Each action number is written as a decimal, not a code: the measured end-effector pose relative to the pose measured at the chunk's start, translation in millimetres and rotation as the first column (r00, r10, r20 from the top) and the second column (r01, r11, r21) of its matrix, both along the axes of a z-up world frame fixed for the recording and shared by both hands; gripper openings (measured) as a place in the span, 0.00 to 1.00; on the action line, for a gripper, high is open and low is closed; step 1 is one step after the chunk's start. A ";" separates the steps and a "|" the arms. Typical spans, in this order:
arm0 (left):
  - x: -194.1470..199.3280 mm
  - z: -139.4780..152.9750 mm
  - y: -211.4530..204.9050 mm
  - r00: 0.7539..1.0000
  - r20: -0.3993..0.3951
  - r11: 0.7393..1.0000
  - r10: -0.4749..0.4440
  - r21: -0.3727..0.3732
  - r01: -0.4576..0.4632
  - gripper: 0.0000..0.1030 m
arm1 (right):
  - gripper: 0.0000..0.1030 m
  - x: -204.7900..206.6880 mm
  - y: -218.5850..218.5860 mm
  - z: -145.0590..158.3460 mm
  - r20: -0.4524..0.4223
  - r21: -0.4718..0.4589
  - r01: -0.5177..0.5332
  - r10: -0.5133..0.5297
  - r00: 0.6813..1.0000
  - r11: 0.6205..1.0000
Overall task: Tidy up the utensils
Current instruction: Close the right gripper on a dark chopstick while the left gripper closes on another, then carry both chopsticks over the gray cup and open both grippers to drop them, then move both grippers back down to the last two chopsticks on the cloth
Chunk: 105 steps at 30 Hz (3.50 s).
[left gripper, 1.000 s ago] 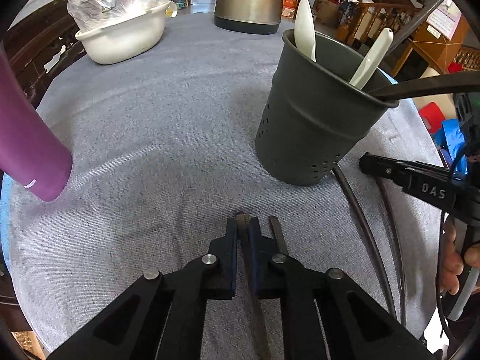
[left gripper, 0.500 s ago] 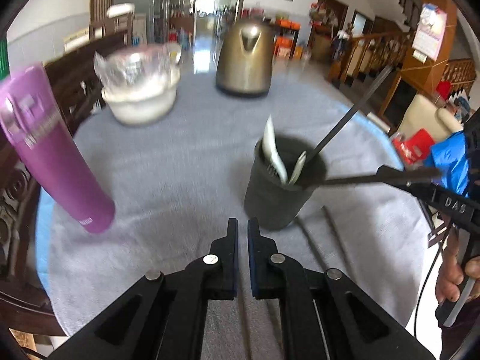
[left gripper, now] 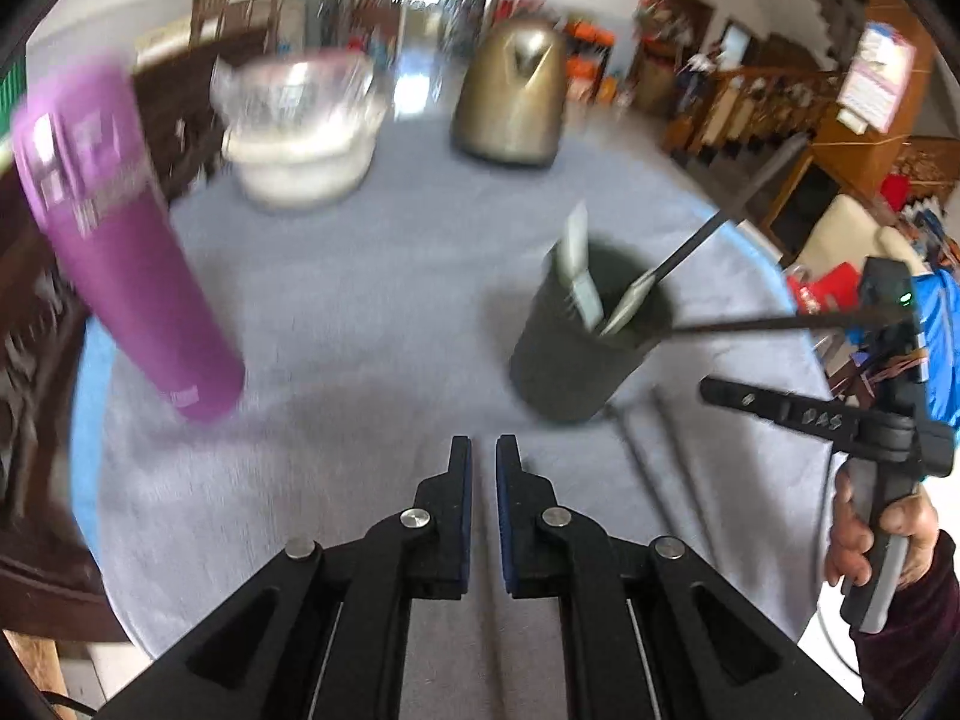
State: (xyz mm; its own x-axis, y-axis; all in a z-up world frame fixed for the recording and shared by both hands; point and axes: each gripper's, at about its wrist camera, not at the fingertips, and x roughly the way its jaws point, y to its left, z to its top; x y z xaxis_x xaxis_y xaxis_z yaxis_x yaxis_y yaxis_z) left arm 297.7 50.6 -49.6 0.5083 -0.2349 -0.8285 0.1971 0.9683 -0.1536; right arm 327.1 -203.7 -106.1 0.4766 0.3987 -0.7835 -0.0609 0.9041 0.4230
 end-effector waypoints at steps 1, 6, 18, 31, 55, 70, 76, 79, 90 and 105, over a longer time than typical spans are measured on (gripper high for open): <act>1.6 -6.9 1.5 1.000 -0.019 1.000 0.009 0.002 -0.009 0.07 | 0.19 3.6 1.3 -7.0 -0.018 -0.007 0.001 -0.001 1.000 1.000; 6.8 -30.4 -5.8 0.997 -0.077 1.000 -0.023 0.004 0.024 0.19 | 0.19 14.5 11.8 -26.5 -0.066 -0.039 -0.026 0.023 0.998 0.999; 27.5 -68.5 -33.3 0.985 -0.166 0.998 -0.046 0.030 0.052 0.25 | 0.19 32.5 39.5 -39.3 -0.051 -0.251 -0.101 0.091 0.995 0.963; 12.7 -52.2 -24.1 0.996 -0.079 0.999 -0.030 0.014 0.031 0.06 | 0.06 10.7 32.6 -20.8 0.049 -0.232 -0.095 0.110 0.993 0.968; -45.1 125.1 -8.4 0.908 0.411 0.994 0.075 -0.109 -0.033 0.05 | 0.06 -78.0 3.8 152.5 0.601 0.100 0.112 -0.150 0.785 0.989; -24.8 196.3 -23.4 0.785 0.607 0.986 0.119 -0.164 -0.023 0.05 | 0.06 -59.5 31.2 233.4 0.782 0.099 0.227 -0.216 0.585 0.969; -11.8 167.0 -29.7 0.823 0.556 0.982 0.118 -0.190 -0.013 0.05 | 0.06 -44.5 52.4 218.6 0.788 0.050 0.241 -0.187 0.586 0.969; -6.2 144.0 -34.5 0.860 0.504 0.991 0.083 -0.131 -0.019 0.05 | 0.07 -29.0 57.0 197.8 0.727 0.018 0.201 -0.151 0.670 0.979; -49.8 172.9 1.0 0.804 0.587 0.993 0.098 -0.106 -0.043 0.37 | 0.30 -74.0 -10.8 217.6 0.696 0.231 0.130 -0.257 0.670 0.964; -97.6 20.8 -15.0 0.964 0.229 0.984 0.137 0.078 -0.159 0.61 | 0.62 -116.8 -20.1 84.6 0.524 0.041 0.177 -0.172 0.834 0.983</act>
State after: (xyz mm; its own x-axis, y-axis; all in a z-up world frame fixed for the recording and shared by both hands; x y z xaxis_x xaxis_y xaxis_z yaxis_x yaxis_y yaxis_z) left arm 200.1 35.6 -28.8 0.7048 -0.0694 -0.7060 0.0693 0.9972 -0.0289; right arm 210.3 -223.8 -21.6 0.8775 0.2639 -0.4004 -0.1117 0.9245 0.3646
